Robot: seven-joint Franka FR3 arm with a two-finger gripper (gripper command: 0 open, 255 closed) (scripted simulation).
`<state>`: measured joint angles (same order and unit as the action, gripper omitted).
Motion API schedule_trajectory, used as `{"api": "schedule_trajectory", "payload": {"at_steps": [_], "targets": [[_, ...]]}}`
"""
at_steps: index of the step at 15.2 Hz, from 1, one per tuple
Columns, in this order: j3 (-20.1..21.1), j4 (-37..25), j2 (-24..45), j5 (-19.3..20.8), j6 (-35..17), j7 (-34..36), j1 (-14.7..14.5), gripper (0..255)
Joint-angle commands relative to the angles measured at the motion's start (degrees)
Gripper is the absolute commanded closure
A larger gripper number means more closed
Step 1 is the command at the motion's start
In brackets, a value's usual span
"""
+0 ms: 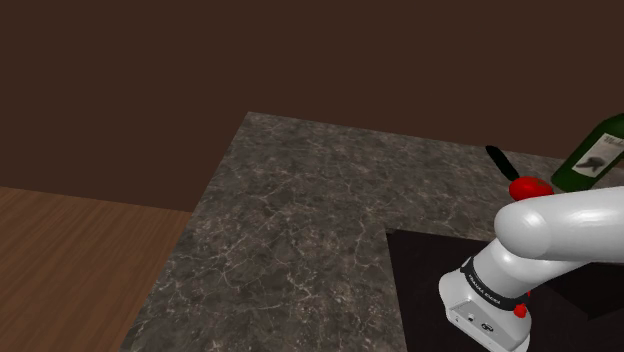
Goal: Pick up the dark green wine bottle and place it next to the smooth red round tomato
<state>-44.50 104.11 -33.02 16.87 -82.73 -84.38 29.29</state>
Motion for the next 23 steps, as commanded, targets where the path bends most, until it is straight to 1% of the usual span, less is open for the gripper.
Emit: {"api": "schedule_trajectory", "payload": {"at_steps": [1, 12, 23], "targets": [[0.2, 2.1, -0.8, 0.4, -1.3, 0.4, 0.4, 255], [-0.7, 12.4, -3.9, 2.5, -9.0, 1.3, 2.0, 255], [-2.9, 21.3, -5.3, 4.6, -16.7, 1.6, 3.1, 255]]}}
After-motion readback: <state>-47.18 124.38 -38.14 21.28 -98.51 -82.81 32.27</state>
